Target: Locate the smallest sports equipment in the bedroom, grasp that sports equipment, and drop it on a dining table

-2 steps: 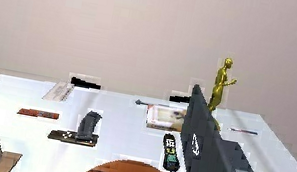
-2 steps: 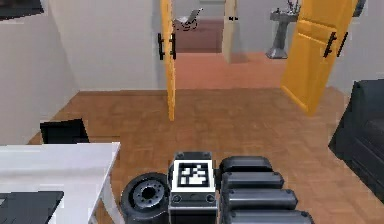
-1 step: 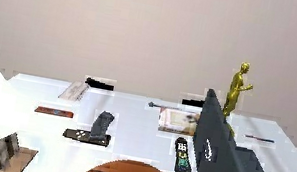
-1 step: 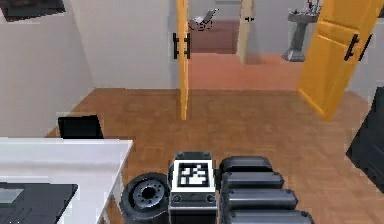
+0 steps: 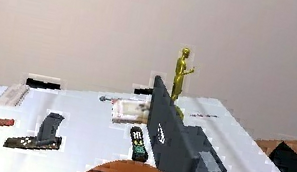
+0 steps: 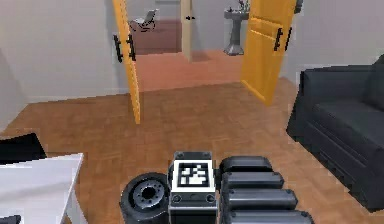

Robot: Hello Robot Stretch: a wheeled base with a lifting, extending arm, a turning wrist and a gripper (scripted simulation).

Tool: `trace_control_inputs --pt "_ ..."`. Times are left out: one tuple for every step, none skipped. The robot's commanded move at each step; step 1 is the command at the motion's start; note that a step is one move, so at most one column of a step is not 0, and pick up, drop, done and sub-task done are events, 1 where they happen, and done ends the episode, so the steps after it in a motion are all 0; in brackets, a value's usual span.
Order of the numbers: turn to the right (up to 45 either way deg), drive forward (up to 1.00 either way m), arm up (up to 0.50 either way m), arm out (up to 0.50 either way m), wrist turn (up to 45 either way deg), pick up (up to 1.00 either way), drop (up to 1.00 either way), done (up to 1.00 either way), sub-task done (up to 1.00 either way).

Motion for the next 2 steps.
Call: trace_control_inputs --pt "-18.0 0.0 0.0 0.0 0.0 0.0 0.0 0.0 0.0" --pt "12.0 0.0 0.0 0.0 0.0 0.0 0.0 0.0 0.0"
